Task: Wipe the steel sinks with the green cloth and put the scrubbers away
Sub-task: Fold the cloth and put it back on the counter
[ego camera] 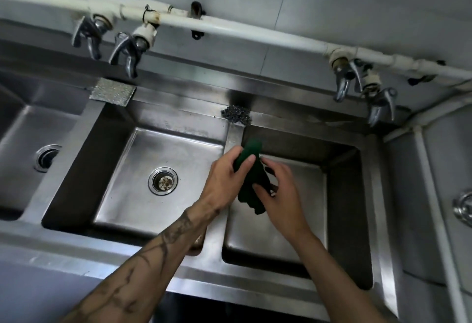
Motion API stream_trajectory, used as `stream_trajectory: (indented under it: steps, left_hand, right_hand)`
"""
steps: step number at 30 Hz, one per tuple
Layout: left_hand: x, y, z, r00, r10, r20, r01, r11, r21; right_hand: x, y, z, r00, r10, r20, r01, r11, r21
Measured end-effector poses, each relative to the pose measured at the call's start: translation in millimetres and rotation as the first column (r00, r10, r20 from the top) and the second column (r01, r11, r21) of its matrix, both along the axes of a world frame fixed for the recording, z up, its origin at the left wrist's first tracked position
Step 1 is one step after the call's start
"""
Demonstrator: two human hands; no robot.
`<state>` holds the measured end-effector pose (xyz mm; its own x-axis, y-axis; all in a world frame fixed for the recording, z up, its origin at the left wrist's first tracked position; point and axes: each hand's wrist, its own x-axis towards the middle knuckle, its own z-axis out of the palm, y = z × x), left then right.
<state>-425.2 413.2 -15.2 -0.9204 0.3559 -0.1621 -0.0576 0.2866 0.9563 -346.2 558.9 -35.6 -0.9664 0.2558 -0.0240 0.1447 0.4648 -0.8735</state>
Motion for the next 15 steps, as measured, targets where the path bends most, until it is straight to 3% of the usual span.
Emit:
stream_trajectory:
  steps: [3,6,12,15]
  left_hand:
    - [-11,-24,-1,0.999,-0.05,-0.013,0.05,0.999,-0.002]
    - [-23,-52,5,0.993,-0.117,-0.018,0.118,0.993,0.021]
    - [-45,-123,49,0.962,-0.274,-0.002,0.272,0.953,0.136]
    - [-52,-150,71,0.956,-0.29,0.036,0.282,0.947,0.157]
  right_hand:
    - [1,-16,2,0.99,-0.045,0.134,0.072,0.975,-0.21]
    - [-2,-43,9,0.943,-0.15,0.296,0.296,0.783,-0.547]
    - [-22,-130,12,0.852,-0.123,0.509,0.504,0.455,-0.734]
    - [-20,-176,29,0.859,-0.132,0.495,0.509,0.331,-0.795]
